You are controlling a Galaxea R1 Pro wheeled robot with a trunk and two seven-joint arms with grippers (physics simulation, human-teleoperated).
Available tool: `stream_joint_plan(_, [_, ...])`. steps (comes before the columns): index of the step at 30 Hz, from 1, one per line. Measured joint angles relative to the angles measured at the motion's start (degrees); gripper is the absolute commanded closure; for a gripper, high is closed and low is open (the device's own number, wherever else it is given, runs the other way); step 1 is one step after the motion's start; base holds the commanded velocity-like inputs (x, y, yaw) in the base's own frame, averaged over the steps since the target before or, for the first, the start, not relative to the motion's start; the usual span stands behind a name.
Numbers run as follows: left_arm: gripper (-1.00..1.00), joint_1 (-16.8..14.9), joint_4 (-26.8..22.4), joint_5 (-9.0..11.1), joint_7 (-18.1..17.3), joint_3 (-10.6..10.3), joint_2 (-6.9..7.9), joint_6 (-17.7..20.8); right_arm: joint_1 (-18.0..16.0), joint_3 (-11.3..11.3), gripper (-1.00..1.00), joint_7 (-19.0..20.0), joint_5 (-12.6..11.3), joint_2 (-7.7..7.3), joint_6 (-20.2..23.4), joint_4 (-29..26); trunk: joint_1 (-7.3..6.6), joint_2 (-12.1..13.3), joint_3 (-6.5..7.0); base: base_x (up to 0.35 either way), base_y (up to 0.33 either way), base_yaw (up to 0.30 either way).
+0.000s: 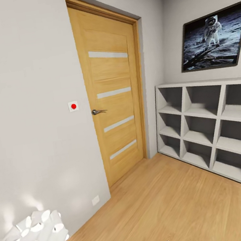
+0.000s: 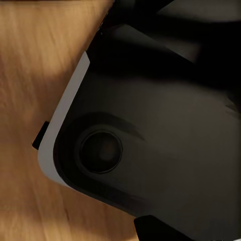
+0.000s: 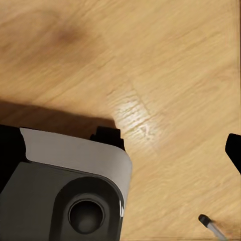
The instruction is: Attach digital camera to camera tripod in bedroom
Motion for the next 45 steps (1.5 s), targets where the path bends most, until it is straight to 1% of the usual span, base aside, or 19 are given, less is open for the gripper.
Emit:
stream_joint_plan(37, [-1.00,0.0,0.0,0.2,0.1,0.2,-0.01,-0.1,0.0,0.0,-1.00,0.0,0.0,0.00,0.0,0.0,0.00,0.0,0.00,0.000,0.000,-0.249])
stream_joint_plan(45, [-1.00,0.0,0.0,0.2,0.1,0.2,0.02,-0.1,0.0,0.2,-1.00,0.0,0.2,0.00,0.1,0.0,0.00,0.0,0.00,0.000,0.000,-0.106])
